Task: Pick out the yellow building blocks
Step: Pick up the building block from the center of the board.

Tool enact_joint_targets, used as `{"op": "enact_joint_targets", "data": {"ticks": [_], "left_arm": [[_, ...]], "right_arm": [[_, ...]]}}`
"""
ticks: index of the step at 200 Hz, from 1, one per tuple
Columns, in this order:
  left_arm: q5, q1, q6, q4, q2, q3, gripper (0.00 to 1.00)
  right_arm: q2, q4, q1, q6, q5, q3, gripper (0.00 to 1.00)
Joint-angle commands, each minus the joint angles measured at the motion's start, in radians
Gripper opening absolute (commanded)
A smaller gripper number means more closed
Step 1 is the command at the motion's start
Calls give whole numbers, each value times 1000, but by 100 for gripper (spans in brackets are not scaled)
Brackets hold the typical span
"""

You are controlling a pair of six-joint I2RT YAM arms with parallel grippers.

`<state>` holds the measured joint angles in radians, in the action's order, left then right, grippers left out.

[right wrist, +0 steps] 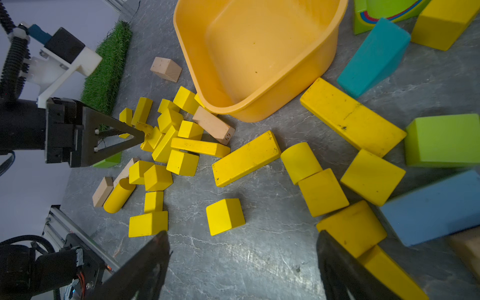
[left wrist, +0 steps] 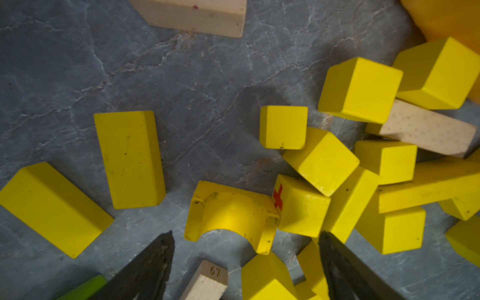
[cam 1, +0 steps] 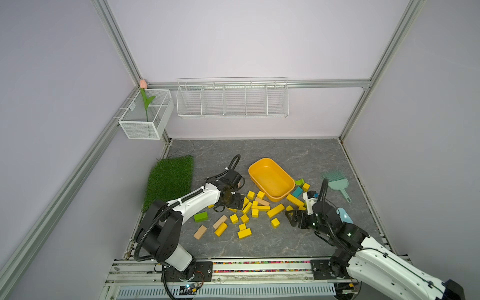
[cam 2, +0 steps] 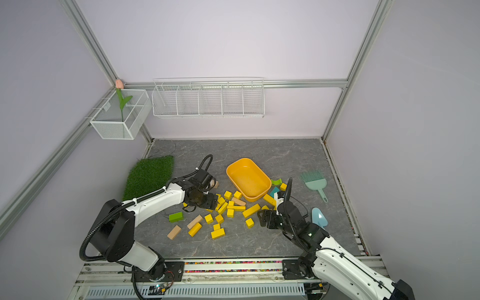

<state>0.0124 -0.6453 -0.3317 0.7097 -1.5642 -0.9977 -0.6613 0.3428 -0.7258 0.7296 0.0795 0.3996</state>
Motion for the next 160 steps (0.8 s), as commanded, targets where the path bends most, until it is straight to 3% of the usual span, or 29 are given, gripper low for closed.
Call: {"op": "enact_joint_targets", "data": {"ticks": [1,61,160], "left_arm": [[59,-3,4,27,-13,4,87],[77,-21,-12,30,-28,6,82],[146,-57,-69,45,-44,21,82]], "right_arm": [[-7,-24,10,12,-12,-15,89],[2,-5,23,4,-24,-12,89],[95,12,54,31,-44,-54,89]]}}
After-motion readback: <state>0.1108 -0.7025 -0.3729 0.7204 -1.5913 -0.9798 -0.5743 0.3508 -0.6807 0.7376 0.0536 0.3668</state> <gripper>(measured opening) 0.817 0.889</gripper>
